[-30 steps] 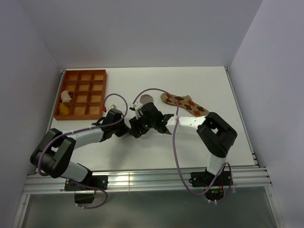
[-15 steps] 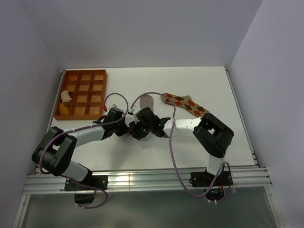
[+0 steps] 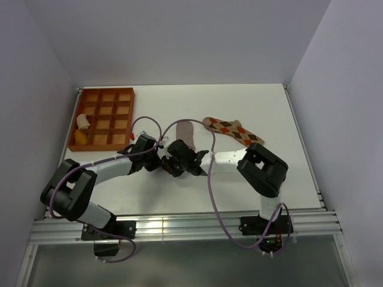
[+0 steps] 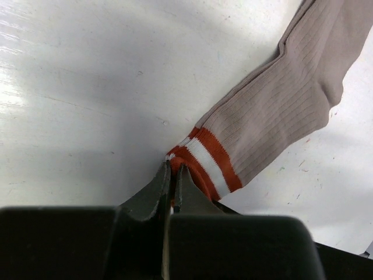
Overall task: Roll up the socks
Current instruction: Roll the sock at the center of the board.
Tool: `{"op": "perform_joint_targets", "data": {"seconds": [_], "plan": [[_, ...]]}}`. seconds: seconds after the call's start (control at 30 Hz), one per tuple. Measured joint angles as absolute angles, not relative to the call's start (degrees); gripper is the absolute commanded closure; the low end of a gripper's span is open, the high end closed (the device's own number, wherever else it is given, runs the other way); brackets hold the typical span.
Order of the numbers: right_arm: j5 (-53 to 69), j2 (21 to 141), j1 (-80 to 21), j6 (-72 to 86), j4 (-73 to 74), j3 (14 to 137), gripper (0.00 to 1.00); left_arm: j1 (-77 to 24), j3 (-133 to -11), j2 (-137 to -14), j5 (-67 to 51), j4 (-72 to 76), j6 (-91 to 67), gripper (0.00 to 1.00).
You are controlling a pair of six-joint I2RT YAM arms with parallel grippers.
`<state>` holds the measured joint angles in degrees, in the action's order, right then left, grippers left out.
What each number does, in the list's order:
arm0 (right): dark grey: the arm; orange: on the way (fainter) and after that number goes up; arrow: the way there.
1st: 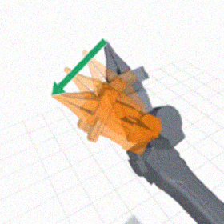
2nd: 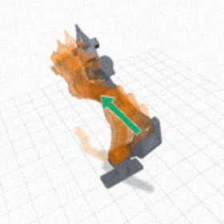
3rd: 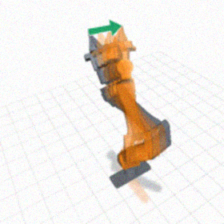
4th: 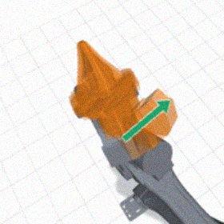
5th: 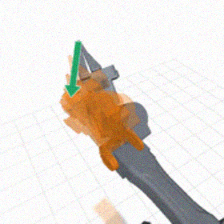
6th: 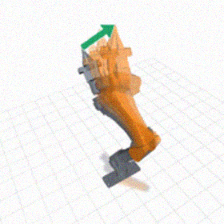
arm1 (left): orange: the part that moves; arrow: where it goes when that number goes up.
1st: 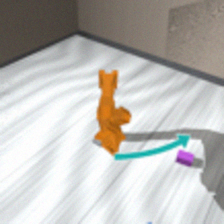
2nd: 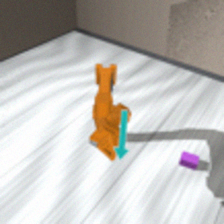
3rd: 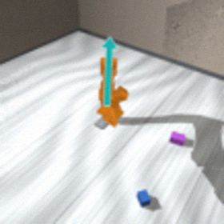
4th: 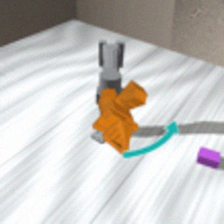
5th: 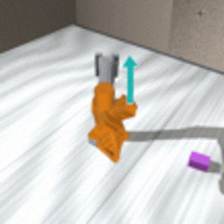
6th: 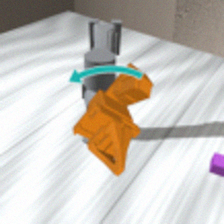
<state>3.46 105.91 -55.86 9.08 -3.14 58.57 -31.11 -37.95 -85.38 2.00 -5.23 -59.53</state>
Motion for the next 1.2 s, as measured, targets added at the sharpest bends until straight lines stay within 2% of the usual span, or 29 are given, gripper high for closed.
{"op": "perform_joint_targets", "data": {"seconds": [0.07, 0.17, 0.27, 0.37, 0.4, 0.5, 0.7, 0.93, 1.2], "plan": [[2.6, 106.3, -55.9, 9.3, -2.6, 59.2, 0.80, -31.1, -38.0, -85.4, 2.3, -5.3, -59.7, 1.00], [2.1, 106.4, -55.9, 9.5, -2.0, 59.6, 0.98, -31.1, -38.0, -85.4, 2.4, -5.3, -59.7, 0.99], [2.0, 106.9, -55.9, 9.8, -1.3, 60.3, 1.00, -31.1, -38.0, -85.4, 2.7, -5.2, -59.9, 0.93], [2.5, 107.5, -55.7, 10.1, -0.2, 61.5, 1.00, -31.1, -38.0, -85.3, 3.3, -5.3, -60.7, 0.77], [3.0, 107.7, -55.4, 10.3, 0.1, 61.9, 1.00, -31.1, -37.9, -85.2, 3.6, -5.2, -61.0, 0.66], [5.9, 108.1, -54.2, 11.5, 0.4, 62.3, 1.00, -31.1, -37.2, -84.0, 4.2, -5.0, -62.0, 0.46], [16.6, 108.9, -47.6, 16.2, 0.3, 62.3, 1.00, -30.1, -33.3, -77.8, 5.5, -3.6, -64.0, 0.30], [28.9, 111.7, -41.3, 23.1, -2.0, 62.2, 1.00, -29.1, -27.7, -71.6, 5.8, 1.3, -64.6, 0.30], [38.6, 115.0, -37.0, 31.7, -4.7, 62.2, 1.00, -29.1, -24.9, -72.8, 3.7, 8.7, -64.0, 0.33]]}}
